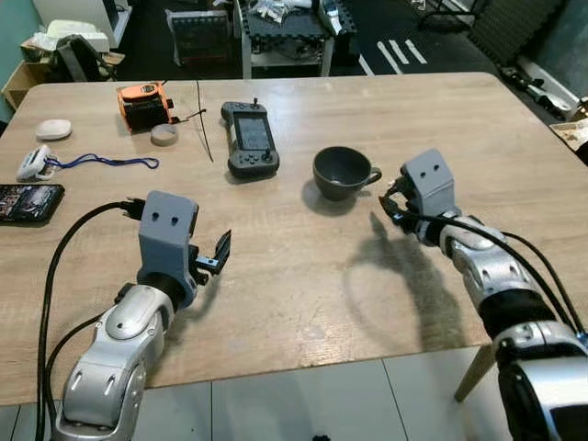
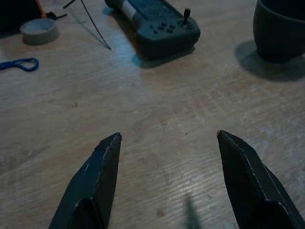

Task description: Setting the table

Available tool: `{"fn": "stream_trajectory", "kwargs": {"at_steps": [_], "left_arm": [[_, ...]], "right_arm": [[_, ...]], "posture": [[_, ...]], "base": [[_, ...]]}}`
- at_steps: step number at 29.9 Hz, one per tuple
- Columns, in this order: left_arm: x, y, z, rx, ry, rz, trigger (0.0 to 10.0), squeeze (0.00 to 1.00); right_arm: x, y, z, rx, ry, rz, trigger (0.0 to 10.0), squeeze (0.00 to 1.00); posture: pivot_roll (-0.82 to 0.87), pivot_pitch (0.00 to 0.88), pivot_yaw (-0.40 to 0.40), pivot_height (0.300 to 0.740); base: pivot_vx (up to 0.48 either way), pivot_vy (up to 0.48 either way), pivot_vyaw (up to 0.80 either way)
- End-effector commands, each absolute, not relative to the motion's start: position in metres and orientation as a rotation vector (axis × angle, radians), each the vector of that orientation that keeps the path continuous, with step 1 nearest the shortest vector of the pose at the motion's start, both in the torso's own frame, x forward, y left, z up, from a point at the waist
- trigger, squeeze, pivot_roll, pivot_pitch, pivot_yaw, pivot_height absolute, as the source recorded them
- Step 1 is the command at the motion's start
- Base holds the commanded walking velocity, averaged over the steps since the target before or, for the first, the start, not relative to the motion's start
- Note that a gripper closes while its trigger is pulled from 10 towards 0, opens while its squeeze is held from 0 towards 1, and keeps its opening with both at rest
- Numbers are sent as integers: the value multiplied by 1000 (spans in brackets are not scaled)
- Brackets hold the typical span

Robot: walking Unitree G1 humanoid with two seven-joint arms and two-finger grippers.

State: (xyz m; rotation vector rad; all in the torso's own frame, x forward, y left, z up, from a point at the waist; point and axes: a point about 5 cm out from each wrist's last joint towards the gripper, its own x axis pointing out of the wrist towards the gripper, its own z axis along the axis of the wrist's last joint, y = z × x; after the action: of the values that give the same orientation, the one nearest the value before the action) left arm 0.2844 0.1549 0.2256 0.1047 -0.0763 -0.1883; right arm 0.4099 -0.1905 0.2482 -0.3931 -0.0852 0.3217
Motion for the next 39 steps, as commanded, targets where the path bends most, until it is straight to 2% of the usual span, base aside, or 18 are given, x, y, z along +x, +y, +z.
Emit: {"fn": "stream_trajectory", "kwargs": {"at_steps": [1, 12, 22, 33, 34, 35, 36, 37, 39], "left_arm": [[280, 156, 222, 100, -53, -191, 10000, 0], [274, 160, 223, 111, -40, -173, 10000, 0], [271, 160, 223, 111, -31, -170, 10000, 0], [270, 159, 224, 108, -26, -169, 10000, 0], [270, 159, 223, 107, -25, -167, 10000, 0], [270, 159, 223, 106, -24, -167, 10000, 0], [269, 159, 223, 106, -23, -166, 10000, 0], [269, 159, 223, 105, -22, -165, 10000, 0], [269, 159, 222, 105, -20, -164, 10000, 0]], "right_arm": [[411, -188, 245, -386, -86, 312, 10000, 0], [416, -178, 250, -308, -136, 245, 10000, 0], [418, -180, 254, -250, -191, 84, 10000, 0], [419, -163, 249, -226, -189, 134, 10000, 0], [419, -160, 248, -223, -188, 141, 6196, 0], [419, -159, 247, -220, -188, 145, 6196, 0], [419, -157, 247, -219, -189, 147, 4353, 0], [419, -157, 247, -218, -191, 145, 0, 0], [419, -156, 248, -214, -197, 147, 0, 0]], "posture": [[218, 289, 50, 740], [256, 304, 47, 740], [262, 309, 46, 740], [264, 311, 41, 740], [264, 310, 41, 740], [264, 310, 41, 740], [266, 310, 40, 740], [266, 310, 40, 740], [267, 308, 39, 740]], "base": [[0, 0, 0], [0, 0, 0], [0, 0, 0], [0, 0, 0], [0, 0, 0], [0, 0, 0], [0, 0, 0], [0, 0, 0], [0, 0, 0]]}}
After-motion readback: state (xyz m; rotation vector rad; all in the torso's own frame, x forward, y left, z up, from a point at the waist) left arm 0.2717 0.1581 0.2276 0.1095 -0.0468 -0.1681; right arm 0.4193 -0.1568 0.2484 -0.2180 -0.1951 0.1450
